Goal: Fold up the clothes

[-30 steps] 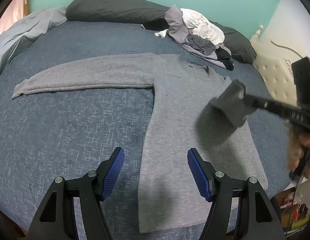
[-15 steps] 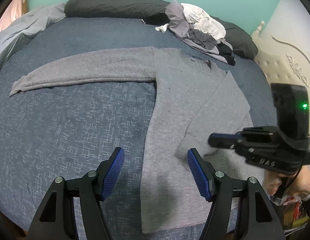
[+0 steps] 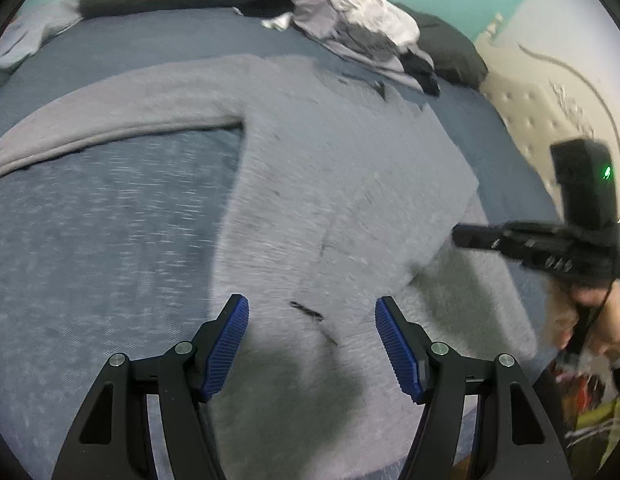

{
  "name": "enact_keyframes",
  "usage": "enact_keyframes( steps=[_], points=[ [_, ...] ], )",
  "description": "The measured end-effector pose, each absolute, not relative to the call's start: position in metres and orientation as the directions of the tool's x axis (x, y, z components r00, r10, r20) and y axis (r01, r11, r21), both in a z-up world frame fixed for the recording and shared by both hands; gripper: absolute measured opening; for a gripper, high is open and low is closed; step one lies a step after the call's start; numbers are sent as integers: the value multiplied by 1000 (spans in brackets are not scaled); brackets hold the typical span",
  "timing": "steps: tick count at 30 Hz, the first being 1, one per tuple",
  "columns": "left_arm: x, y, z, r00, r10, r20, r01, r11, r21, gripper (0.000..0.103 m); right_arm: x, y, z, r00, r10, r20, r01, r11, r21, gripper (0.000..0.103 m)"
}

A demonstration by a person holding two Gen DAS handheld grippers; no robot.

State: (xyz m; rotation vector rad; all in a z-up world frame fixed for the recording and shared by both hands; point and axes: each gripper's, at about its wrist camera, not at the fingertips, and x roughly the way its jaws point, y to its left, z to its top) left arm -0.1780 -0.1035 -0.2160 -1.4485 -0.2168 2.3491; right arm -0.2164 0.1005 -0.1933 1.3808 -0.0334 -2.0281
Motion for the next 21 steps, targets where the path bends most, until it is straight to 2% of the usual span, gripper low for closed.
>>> enact_keyframes(
  steps=[8, 12, 16, 19, 21],
  points=[
    [-200, -85, -257, -359, 392, -847, -221, -918, -331, 70, -225, 153, -209, -239, -481, -844, 431, -831, 352, 7],
    [-207, -79, -268, -347, 387, -854, -223, -919, -325, 66, -227, 178, -214, -248, -466, -849, 403, -847, 347, 7],
    [-210, -72, -278, -329, 376, -866, -236, -921, -310, 48, -230, 198, -218, -259, -454, -852, 368, -862, 348, 8],
    [-212, -69, -283, -324, 368, -871, -240, -923, -301, 45, -231, 208, -221, -262, -444, -857, 349, -872, 345, 8],
    [-212, -69, -283, -323, 370, -871, -244, -922, -301, 29, -231, 214, -221, -266, -445, -855, 342, -873, 348, 8]
  ],
)
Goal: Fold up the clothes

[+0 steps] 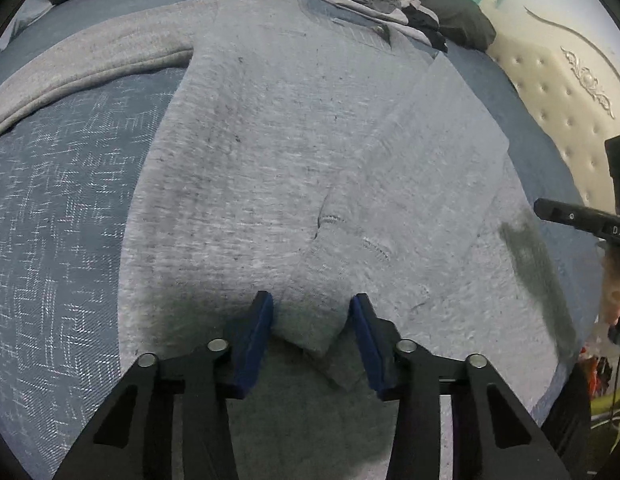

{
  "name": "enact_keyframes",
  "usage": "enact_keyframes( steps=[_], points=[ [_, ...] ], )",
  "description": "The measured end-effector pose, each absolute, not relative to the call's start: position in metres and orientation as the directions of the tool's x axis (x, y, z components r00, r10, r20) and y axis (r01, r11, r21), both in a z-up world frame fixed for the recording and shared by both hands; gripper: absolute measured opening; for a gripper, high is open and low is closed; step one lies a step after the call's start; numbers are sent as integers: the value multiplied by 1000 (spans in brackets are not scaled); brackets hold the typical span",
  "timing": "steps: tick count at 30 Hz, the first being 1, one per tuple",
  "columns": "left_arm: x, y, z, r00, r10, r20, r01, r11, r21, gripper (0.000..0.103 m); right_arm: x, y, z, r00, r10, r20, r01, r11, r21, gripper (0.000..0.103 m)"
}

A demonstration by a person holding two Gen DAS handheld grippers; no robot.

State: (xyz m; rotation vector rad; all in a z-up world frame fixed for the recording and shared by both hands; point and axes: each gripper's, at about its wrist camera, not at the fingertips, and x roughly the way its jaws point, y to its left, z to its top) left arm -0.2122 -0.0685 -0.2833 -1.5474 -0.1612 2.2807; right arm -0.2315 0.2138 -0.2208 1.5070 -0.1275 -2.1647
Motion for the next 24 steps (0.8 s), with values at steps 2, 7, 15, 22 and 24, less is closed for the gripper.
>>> enact_keyframes(
  steps=[2, 7, 15, 22, 24],
  points=[
    [-212, -67, -283, -317, 369, -874, -259, -920, -295, 9, -232, 218, -221, -270, -442, -855, 336, -876, 347, 8],
    [-207, -64, -272, -328, 369, -869, -300, -913, -275, 7, -232, 232, -220, -291, -427, -856, 315, -888, 336, 8],
    [-198, -82, -222, -395, 399, -828, -337, -901, -273, 6, -240, 285, -223, -367, -353, -860, 218, -932, 290, 9],
    [-202, -95, -200, -424, 381, -822, -326, -911, -254, 6, -266, 348, -236, -447, -221, -867, 108, -975, 193, 24],
    [-203, -95, -199, -426, 374, -824, -320, -914, -249, 6, -277, 363, -241, -453, -197, -869, 81, -980, 180, 24]
  ],
)
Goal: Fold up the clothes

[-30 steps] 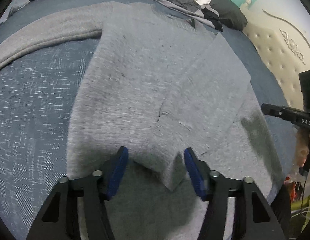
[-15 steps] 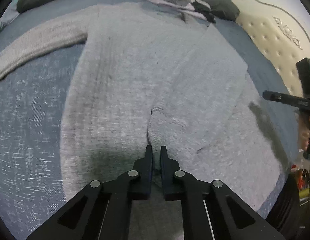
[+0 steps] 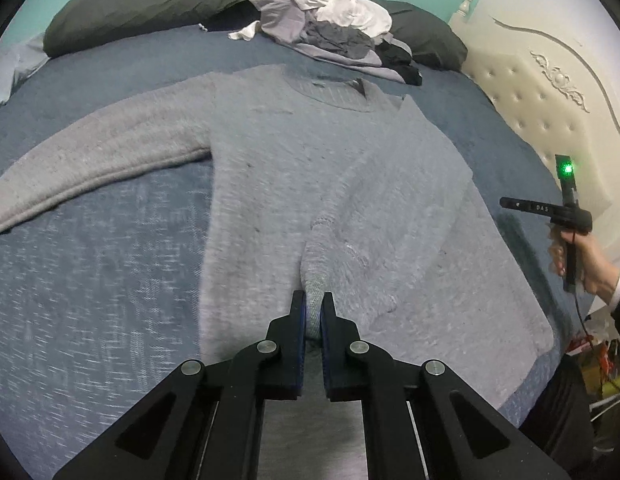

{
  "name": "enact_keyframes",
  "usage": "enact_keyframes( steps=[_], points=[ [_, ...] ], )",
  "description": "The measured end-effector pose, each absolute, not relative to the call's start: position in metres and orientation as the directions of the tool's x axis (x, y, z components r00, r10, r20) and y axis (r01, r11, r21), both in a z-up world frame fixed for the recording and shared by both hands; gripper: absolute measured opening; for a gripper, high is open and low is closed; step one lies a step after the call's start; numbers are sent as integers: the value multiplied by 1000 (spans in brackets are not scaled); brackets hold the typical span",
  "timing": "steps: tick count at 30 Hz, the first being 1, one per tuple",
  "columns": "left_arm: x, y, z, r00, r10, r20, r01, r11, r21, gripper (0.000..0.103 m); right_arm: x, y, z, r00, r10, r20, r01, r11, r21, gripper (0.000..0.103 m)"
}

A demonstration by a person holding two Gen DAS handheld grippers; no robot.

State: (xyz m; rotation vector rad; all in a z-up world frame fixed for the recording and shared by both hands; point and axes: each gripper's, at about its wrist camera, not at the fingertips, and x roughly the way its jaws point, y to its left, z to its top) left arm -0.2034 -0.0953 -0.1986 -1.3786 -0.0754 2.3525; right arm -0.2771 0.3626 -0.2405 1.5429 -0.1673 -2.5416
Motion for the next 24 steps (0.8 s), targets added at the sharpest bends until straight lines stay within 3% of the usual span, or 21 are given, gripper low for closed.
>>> enact_keyframes(
  steps=[24],
  points=[
    [-214, -105, -198, -422, 369, -828, -300, -919, -256, 6, -353, 352, -283, -489, -245, -837, 162, -969, 189, 24]
  ],
)
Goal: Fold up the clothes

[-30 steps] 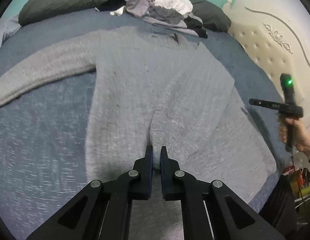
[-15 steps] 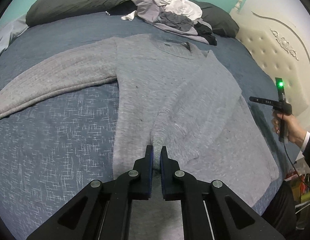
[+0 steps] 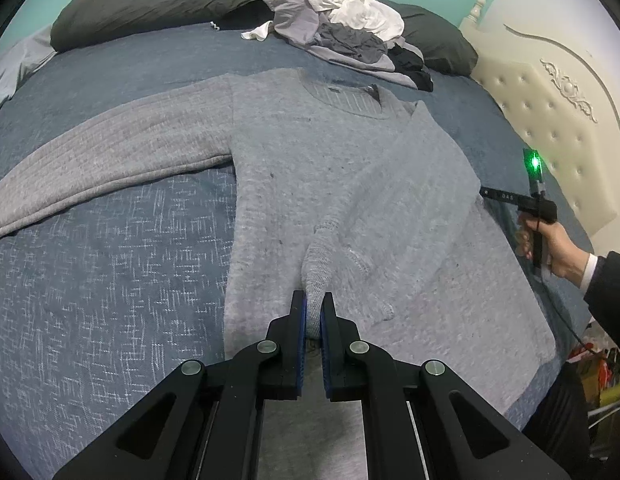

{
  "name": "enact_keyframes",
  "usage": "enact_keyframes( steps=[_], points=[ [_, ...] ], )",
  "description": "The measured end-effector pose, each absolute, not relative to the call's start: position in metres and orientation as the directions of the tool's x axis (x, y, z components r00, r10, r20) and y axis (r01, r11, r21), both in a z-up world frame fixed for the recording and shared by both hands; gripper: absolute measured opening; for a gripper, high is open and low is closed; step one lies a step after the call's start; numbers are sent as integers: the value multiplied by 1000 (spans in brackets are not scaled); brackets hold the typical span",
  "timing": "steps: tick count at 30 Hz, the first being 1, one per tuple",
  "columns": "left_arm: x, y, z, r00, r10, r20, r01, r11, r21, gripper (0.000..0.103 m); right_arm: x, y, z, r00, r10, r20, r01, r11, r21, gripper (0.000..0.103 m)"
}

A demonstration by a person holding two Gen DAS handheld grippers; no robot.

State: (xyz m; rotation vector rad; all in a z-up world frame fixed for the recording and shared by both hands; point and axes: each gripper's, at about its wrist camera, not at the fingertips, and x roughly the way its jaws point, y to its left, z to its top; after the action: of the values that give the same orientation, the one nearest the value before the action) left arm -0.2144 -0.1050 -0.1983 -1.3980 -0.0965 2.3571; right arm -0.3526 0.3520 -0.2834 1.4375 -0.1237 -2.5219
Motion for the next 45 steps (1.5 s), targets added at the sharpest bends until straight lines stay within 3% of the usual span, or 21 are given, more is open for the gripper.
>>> enact_keyframes(
  steps=[11, 13, 28, 37, 40, 45],
  points=[
    [-212, -100, -211, -395, 360, -845, -294, -921, -255, 6, -366, 350, -284, -552, -169, -817, 150, -983, 102, 24],
    [-212, -99, -212, -393, 363, -845, -296, -920, -258, 6, -367, 350, -281, -563, -145, -814, 155, -986, 69, 13],
    [-212, -75, -228, -342, 368, -865, -330, -909, -257, 6, -386, 353, -247, -590, -29, -807, 199, -974, -110, 5],
    [-214, -68, -227, -347, 373, -861, -339, -905, -255, 6, -392, 363, -239, -600, -11, -800, 205, -969, -140, 5],
    [-213, -75, -229, -344, 362, -866, -323, -912, -253, 6, -392, 366, -248, -564, 13, -825, 194, -970, -147, 0],
    [-208, -81, -235, -332, 352, -875, -320, -915, -247, 6, -384, 384, -258, -539, -44, -841, 181, -981, -65, 0]
  ],
)
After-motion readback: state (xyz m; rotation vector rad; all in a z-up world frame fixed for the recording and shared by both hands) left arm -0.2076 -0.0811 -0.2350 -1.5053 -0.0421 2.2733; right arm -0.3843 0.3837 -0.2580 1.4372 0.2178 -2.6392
